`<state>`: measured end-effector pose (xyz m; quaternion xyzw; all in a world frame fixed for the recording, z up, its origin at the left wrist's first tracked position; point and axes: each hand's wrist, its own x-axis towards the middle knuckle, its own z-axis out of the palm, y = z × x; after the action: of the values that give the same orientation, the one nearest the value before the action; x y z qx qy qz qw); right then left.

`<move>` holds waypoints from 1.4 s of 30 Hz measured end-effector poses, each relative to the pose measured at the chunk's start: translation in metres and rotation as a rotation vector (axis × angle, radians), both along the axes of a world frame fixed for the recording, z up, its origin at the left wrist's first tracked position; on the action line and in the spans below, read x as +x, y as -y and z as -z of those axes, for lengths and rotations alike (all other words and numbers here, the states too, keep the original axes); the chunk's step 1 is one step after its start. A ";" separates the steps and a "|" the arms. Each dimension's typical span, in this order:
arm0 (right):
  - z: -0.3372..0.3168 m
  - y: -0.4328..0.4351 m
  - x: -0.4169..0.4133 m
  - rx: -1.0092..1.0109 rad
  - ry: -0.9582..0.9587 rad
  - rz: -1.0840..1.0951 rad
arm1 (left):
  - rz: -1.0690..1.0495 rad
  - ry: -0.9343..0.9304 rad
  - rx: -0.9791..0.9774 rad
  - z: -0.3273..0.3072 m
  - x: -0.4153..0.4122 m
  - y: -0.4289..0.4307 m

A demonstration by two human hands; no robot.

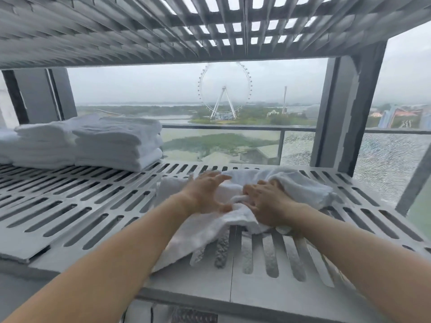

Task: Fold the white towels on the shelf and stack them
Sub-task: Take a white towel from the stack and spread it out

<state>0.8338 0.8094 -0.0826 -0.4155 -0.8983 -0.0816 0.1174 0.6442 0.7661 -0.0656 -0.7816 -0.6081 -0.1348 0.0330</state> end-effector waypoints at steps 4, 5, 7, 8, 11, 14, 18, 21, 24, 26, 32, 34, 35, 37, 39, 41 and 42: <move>-0.011 -0.030 0.004 -0.020 0.110 -0.017 | -0.016 0.071 -0.097 -0.001 -0.001 -0.032; -0.016 -0.037 0.004 -0.016 0.124 -0.023 | -0.001 0.094 -0.089 0.001 -0.001 -0.037; -0.030 -0.053 0.002 0.009 0.089 -0.054 | 0.016 0.130 -0.094 0.002 -0.003 -0.047; -0.037 -0.062 0.001 0.028 0.051 -0.069 | 0.018 0.139 -0.131 0.000 -0.005 -0.051; -0.056 -0.089 -0.003 0.051 -0.012 -0.045 | 0.020 0.152 -0.289 -0.013 -0.014 -0.062; -0.060 -0.111 -0.006 -0.013 0.010 -0.012 | 0.045 0.247 -0.260 -0.026 -0.015 -0.081; -0.055 -0.133 -0.009 -0.118 -0.002 0.032 | -0.032 0.210 -0.031 -0.025 -0.007 -0.115; -0.053 -0.146 -0.013 -0.165 0.045 0.068 | -0.063 0.077 -0.032 -0.018 -0.004 -0.140; -0.053 -0.155 -0.017 -0.214 0.070 0.058 | -0.087 0.021 -0.077 -0.012 -0.002 -0.159; -0.052 -0.160 -0.019 -0.235 0.086 0.057 | -0.096 0.055 -0.081 -0.008 -0.002 -0.167; -0.042 -0.167 -0.021 -0.393 0.023 0.109 | -0.137 0.120 -0.080 0.008 -0.012 -0.169; -0.040 -0.163 -0.021 -0.405 -0.009 0.068 | -0.134 0.094 -0.044 0.006 -0.016 -0.164; -0.041 -0.159 -0.020 -0.387 -0.027 0.040 | -0.107 0.125 -0.053 0.004 -0.018 -0.159; -0.047 -0.151 -0.018 -0.329 -0.043 0.000 | -0.007 0.243 -0.145 -0.004 -0.022 -0.148; -0.054 -0.144 -0.015 -0.197 -0.032 -0.031 | 0.063 0.234 -0.167 -0.017 -0.027 -0.140; -0.063 -0.139 -0.016 0.006 -0.051 -0.079 | 0.061 0.155 -0.014 -0.032 -0.026 -0.137; -0.067 -0.137 -0.016 0.126 -0.077 -0.100 | 0.044 0.093 0.114 -0.038 -0.023 -0.136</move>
<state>0.8176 0.9463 -0.0157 -0.3648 -0.9058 -0.1161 0.1816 0.6216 0.9016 -0.0279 -0.7845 -0.5830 -0.2061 0.0463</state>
